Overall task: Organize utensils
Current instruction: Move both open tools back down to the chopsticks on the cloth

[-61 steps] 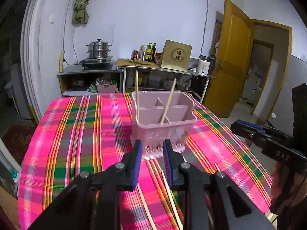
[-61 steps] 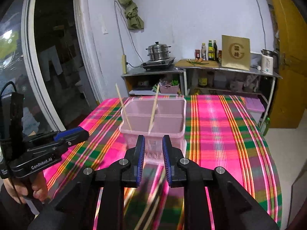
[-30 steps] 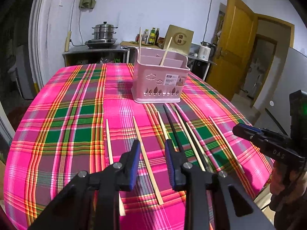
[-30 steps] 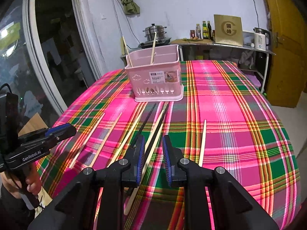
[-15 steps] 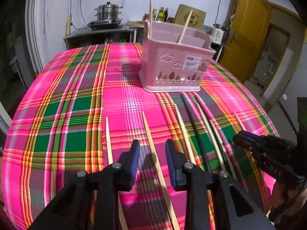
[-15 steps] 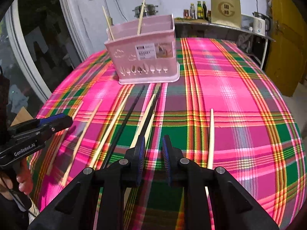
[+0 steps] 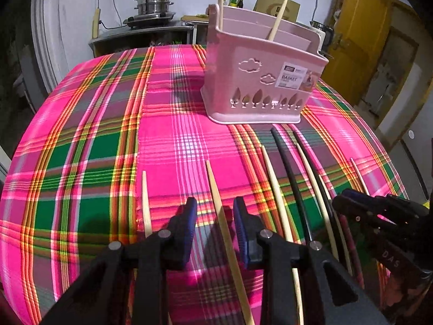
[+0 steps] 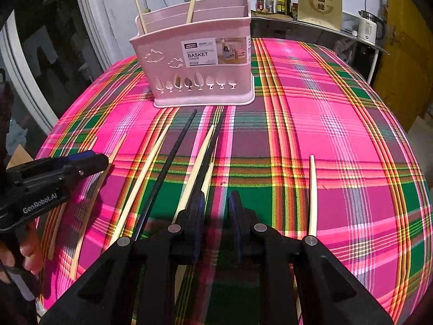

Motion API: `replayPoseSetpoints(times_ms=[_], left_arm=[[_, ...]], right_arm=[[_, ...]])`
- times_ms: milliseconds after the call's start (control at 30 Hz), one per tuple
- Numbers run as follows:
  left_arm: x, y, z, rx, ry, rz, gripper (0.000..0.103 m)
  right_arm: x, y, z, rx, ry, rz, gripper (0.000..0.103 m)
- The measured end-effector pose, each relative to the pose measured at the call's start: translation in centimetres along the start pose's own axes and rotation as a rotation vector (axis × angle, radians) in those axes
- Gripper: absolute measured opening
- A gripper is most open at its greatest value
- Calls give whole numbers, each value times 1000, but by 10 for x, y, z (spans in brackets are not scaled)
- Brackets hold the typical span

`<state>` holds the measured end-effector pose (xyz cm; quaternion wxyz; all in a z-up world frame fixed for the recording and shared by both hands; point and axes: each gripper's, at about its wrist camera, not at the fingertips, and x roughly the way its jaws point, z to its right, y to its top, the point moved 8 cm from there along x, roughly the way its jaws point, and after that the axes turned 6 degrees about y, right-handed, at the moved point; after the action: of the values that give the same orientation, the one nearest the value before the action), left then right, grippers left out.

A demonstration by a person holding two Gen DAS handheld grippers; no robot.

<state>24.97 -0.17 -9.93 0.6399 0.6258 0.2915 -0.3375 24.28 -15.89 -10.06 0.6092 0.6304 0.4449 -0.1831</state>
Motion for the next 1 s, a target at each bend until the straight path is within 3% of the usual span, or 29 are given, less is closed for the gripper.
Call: replayPoseSetpoints(times_ms=[833,1000], left_arm=[[7,-2,1,25,29,-18,29],[10,1,2,30,35,-24,29]], right_arm=[[3,-8,-9,-84,-52,-39,19],[7,-1,-6,-81,-62,-49,13]])
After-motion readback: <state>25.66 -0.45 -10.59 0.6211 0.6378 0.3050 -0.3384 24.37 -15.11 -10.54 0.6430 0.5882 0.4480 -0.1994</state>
